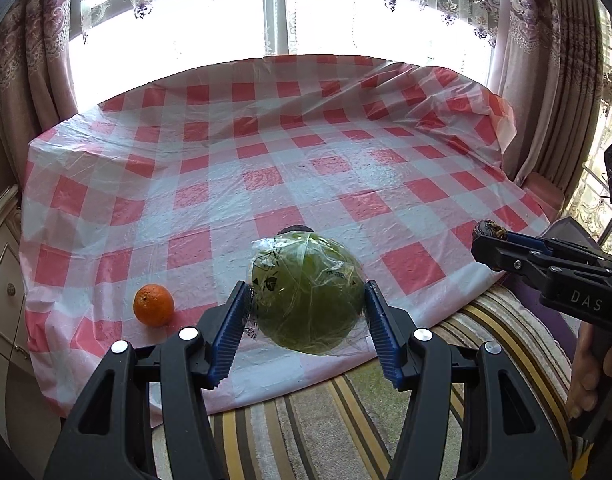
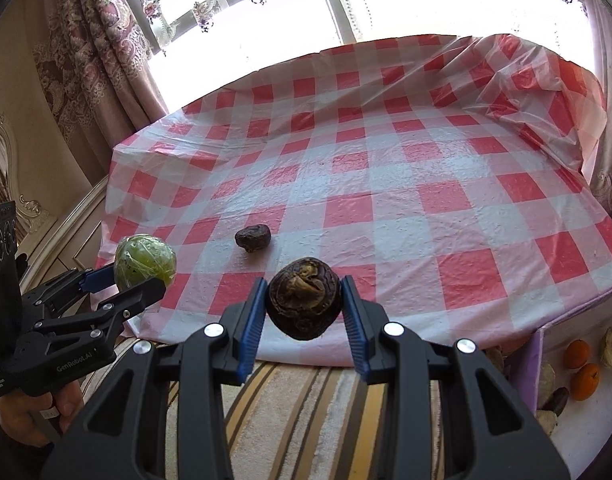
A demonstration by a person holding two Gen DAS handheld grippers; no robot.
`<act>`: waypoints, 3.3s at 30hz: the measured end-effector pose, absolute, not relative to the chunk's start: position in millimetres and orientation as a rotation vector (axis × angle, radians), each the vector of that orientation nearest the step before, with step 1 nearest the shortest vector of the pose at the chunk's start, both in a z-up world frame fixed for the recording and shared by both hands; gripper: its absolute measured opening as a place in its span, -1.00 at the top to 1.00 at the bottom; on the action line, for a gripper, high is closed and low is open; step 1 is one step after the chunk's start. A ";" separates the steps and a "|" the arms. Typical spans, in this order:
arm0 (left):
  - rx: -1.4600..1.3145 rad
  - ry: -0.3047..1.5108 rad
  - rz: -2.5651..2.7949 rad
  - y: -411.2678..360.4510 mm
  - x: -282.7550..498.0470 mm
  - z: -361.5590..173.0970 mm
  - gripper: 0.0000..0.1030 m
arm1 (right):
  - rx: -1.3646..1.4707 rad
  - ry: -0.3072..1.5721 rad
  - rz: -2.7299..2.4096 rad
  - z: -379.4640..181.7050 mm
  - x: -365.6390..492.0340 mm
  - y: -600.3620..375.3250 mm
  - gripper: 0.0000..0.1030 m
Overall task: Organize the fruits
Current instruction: 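Carry cabbage and dark dried fruit into the white box and open both tools, then withdraw both tools from the box back over the table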
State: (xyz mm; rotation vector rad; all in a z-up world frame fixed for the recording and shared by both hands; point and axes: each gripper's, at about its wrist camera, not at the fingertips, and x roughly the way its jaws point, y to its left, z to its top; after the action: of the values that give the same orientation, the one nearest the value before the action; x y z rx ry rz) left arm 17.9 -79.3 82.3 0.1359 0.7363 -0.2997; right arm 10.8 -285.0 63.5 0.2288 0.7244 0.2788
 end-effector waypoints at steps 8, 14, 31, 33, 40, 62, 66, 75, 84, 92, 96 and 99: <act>0.196 0.729 -0.388 -128.7 16.4 84.5 -0.08 | 0.276 0.710 0.153 58.2 -12.6 -353.3 0.27; 0.242 0.730 -0.459 -168.5 13.8 80.7 -0.08 | 0.318 0.710 0.046 50.9 -33.5 -406.7 0.27; 0.381 0.747 -0.683 -289.5 -9.4 61.6 -0.08 | 0.280 0.763 -0.217 28.4 -78.3 -504.8 0.27; 0.396 0.749 -0.713 -304.3 -13.8 59.3 -0.08 | 0.278 0.761 -0.244 27.8 -83.4 -514.5 0.27; 0.452 0.774 -0.811 -353.0 -28.9 44.9 -0.08 | 0.202 0.786 -0.341 24.7 -90.9 -537.8 0.27; 0.538 1.119 -0.988 -453.4 -42.3 -25.9 -0.08 | -0.080 1.029 -0.349 -25.5 -48.5 -556.9 0.27; 0.563 1.186 -1.011 -460.8 -38.5 -39.1 -0.09 | -0.092 1.098 -0.324 -35.8 -36.5 -561.6 0.27; 0.616 1.246 -0.983 -471.2 -31.3 -57.2 -0.09 | -0.140 1.264 -0.268 -62.3 -16.4 -564.9 0.25; 0.627 1.233 -0.976 -484.1 -30.8 -63.5 -0.23 | -0.147 1.258 -0.284 -61.3 -16.3 -563.8 -0.12; 0.556 1.212 -0.997 -477.6 -23.8 -57.8 -0.28 | -0.169 1.220 -0.286 -55.1 -25.1 -557.0 -0.49; 0.495 1.146 -1.017 -469.0 -26.0 -42.9 -0.33 | -0.160 1.172 -0.299 -45.1 -32.2 -551.5 -0.53; 0.465 1.101 -1.016 -459.0 -28.9 -32.3 -0.37 | -0.131 1.121 -0.307 -31.2 -38.4 -552.4 -0.56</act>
State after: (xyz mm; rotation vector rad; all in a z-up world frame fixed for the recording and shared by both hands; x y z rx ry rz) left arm -28.9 -459.0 -32.3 0.4645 1.1014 -1.0156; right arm -38.4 -552.4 -31.2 -0.1307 1.1206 -0.3066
